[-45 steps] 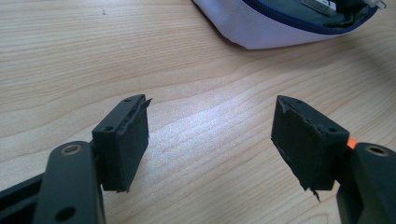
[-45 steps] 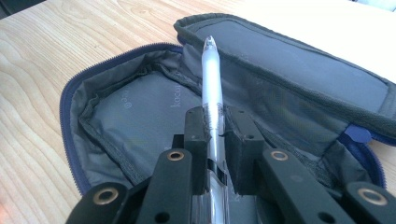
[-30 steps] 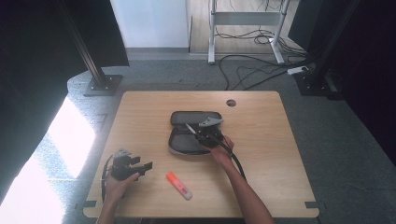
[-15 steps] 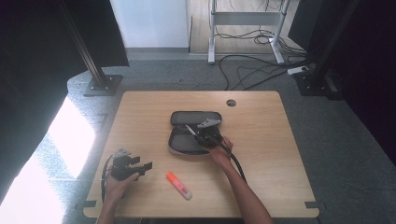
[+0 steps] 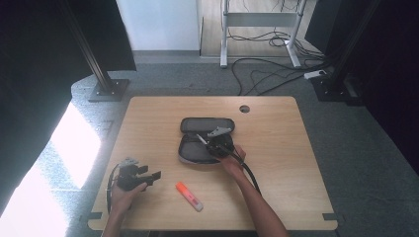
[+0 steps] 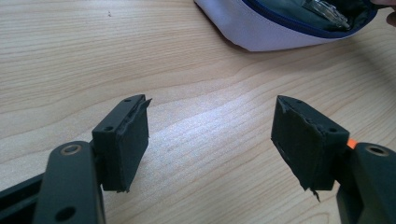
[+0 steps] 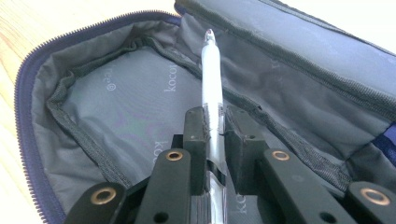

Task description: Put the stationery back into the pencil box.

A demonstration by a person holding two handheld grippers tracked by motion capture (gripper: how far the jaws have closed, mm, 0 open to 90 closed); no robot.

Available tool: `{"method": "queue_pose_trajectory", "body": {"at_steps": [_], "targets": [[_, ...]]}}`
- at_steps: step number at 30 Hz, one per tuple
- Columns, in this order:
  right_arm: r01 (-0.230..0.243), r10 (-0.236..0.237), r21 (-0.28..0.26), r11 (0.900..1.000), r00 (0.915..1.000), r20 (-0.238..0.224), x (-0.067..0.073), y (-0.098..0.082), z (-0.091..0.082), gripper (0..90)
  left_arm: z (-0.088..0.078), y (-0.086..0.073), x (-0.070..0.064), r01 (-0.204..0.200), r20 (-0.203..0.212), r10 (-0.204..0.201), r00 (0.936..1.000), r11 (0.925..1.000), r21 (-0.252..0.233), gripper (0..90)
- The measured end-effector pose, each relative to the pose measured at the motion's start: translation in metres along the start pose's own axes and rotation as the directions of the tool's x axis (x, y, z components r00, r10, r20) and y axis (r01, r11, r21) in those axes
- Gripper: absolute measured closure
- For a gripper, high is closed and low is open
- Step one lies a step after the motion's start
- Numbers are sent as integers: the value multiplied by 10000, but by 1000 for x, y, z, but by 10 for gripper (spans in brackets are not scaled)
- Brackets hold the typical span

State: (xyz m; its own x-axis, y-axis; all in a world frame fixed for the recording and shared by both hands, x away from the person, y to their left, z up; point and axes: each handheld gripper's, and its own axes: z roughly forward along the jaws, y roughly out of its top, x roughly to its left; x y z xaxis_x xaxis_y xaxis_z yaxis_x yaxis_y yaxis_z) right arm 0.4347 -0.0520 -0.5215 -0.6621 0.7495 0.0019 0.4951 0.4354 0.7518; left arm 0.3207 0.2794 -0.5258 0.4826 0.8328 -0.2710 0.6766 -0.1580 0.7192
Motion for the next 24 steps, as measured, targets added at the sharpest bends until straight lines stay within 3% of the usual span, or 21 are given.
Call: {"method": "queue_pose_trajectory", "body": {"at_steps": [8, 24], "targets": [[59, -60, 229, 9997, 10000, 52, 0, -2, 3, 768, 0, 0, 0, 4, 3, -4, 10000, 10000, -10, 281], [-66, 66, -283, 9996, 10000, 10, 1, -2, -12, 661, 0, 0, 0, 1, -12, -1, 10000, 10000, 11, 281]]}}
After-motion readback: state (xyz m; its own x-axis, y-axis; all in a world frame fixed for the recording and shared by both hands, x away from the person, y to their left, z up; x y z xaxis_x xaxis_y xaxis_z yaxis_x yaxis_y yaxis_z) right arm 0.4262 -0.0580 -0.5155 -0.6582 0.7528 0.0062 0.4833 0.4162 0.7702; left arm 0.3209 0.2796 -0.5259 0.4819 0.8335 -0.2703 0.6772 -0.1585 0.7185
